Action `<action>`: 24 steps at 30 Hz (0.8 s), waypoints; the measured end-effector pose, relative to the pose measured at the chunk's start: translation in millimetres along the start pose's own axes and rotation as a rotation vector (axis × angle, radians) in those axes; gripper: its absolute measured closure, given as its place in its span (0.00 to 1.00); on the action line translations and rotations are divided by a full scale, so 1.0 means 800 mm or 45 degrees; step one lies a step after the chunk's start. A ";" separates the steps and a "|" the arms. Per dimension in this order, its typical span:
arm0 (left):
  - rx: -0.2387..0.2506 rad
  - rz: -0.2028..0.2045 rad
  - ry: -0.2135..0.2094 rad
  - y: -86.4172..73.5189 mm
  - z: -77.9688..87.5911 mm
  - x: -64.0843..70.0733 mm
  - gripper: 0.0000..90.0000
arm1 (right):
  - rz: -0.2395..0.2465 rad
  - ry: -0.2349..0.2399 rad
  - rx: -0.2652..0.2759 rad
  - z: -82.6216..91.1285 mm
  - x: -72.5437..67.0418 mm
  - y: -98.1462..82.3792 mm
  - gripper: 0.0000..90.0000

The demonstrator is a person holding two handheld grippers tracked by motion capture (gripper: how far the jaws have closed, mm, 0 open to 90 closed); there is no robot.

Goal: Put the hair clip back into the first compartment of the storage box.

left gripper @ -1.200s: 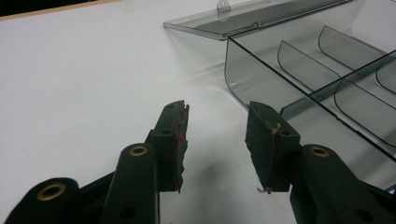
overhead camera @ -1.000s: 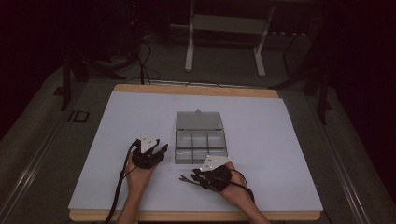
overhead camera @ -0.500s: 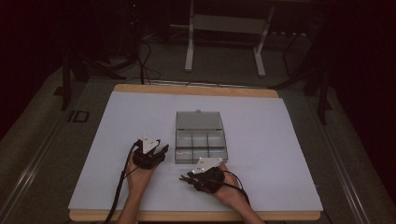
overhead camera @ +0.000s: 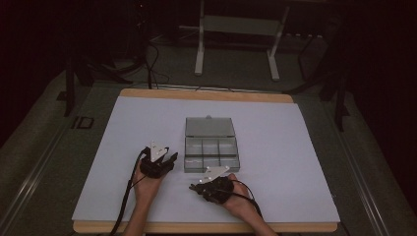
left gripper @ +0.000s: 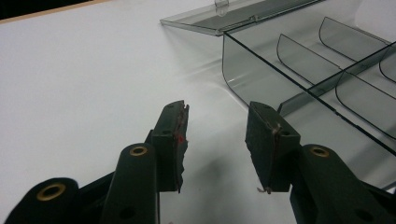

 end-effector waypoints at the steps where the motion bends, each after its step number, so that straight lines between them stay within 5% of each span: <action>1: 0.000 0.000 0.000 0.000 0.000 0.000 0.65 | 0.002 -0.001 -0.003 0.000 0.000 0.000 0.92; 24: -0.005 -0.010 0.004 0.000 0.000 0.001 0.65 | -0.029 -0.094 -0.044 0.023 0.013 -0.020 0.96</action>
Point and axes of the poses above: each handheld gripper's, and its own axes: z roughly backward along the jaws, y roughly out of its top, x roughly to its right, the point moved 1 cm from there along -z, roughly forward along the jaws, and after that the axes turned 1 degree about x, right-handed, at the moved point
